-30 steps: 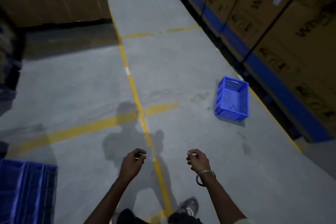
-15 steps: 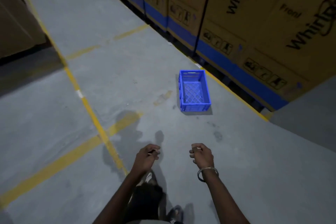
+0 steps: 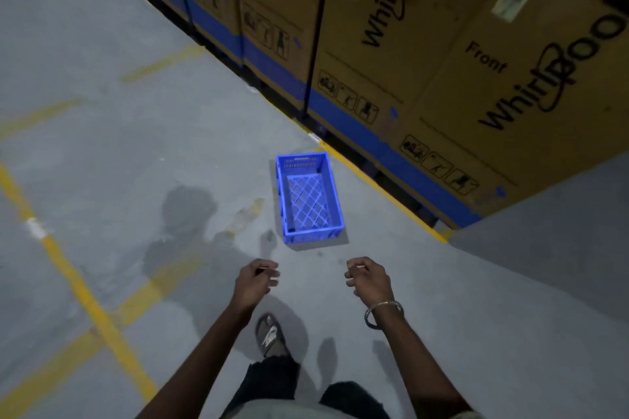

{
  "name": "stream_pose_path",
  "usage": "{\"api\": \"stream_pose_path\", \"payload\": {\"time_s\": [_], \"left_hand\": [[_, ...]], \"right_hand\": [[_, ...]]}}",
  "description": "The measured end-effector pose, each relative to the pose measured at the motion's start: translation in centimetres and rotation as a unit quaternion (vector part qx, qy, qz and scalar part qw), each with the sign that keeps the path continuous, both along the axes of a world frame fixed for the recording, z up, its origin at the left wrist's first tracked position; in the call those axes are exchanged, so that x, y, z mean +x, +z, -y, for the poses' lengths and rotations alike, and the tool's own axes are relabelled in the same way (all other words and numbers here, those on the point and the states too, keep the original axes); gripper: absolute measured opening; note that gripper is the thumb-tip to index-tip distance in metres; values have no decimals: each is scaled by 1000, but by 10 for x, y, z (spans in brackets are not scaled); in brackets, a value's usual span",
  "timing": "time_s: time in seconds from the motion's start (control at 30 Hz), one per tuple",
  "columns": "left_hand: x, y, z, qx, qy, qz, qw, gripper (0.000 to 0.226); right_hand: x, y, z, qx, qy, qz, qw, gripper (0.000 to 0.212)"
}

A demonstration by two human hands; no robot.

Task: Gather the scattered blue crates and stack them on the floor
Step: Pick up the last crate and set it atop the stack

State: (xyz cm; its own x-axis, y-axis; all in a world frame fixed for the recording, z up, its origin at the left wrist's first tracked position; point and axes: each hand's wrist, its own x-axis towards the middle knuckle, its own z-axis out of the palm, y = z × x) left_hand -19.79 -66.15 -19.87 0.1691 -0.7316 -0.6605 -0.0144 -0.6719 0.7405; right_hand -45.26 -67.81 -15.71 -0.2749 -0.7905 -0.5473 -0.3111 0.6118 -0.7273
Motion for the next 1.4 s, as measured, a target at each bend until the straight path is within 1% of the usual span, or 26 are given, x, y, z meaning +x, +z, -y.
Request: {"api": "stream_pose_path", "payload": {"time_s": [0.1, 0.23, 0.3, 0.43, 0.53, 0.63, 0.73, 0.8, 0.83, 0.93, 1.0, 1.07, 1.1, 1.13, 1.17, 1.23, 1.27, 1.33, 1.37, 1.4], "left_hand": [[-14, 5, 56, 23, -2, -20, 1000, 21], [-29, 2, 120, 32, 16, -43, 998, 16], [-36, -3, 149, 40, 23, -42, 998, 15], [-52, -25, 206, 63, 49, -32, 996, 19], [-61, -52, 259, 85, 108, -34, 990, 21], [-64, -87, 313, 100, 206, -26, 973, 16], [-79, -123, 351, 140, 333, -20, 932, 16], [-100, -145, 369, 178, 384, -22, 906, 18], [-112, -158, 378, 197, 384, -27, 902, 18], [-149, -196, 402, 244, 343, -58, 905, 16], [-168, -224, 415, 267, 345, -71, 897, 20], [-183, -267, 422, 285, 360, -63, 886, 19], [-189, -291, 427, 299, 373, -55, 877, 15], [-196, -323, 428, 310, 385, -53, 868, 10], [-202, -355, 430, 323, 391, -57, 860, 9], [-214, -425, 430, 347, 408, -71, 841, 31], [-221, -461, 430, 359, 424, -84, 827, 41], [-235, -525, 431, 375, 455, -101, 801, 51], [-242, -553, 430, 378, 459, -110, 796, 50], [-249, -575, 431, 375, 459, -123, 796, 42]], "right_hand": [[2, 14, 66, -13, 19, -10, 1000, 12], [-6, 12, 147, -12, 74, -30, 997, 20], [-14, 7, 190, -9, 92, -46, 995, 21], [-25, -4, 292, -21, 111, -44, 993, 18], [-31, -29, 385, -31, 156, -39, 986, 13], [-31, -77, 482, -1, 236, -57, 970, 14], [-28, -131, 574, 50, 356, -85, 929, 11], [-17, -154, 621, 56, 448, -102, 887, 10], [-11, -165, 643, 59, 493, -112, 861, 13], [5, -213, 700, 50, 610, -145, 777, 16], [11, -258, 730, 57, 677, -175, 713, 14], [15, -315, 757, 70, 712, -203, 669, 16], [16, -347, 768, 68, 720, -214, 656, 18], [16, -380, 777, 64, 721, -224, 653, 19], [14, -416, 783, 60, 715, -234, 656, 19], [10, -486, 792, 44, 701, -258, 664, 25], [8, -519, 795, 35, 699, -270, 661, 34], [6, -577, 802, 2, 705, -302, 642, 53], [6, -603, 808, -28, 706, -321, 630, 60], [6, -626, 815, -60, 709, -337, 617, 68]]}}
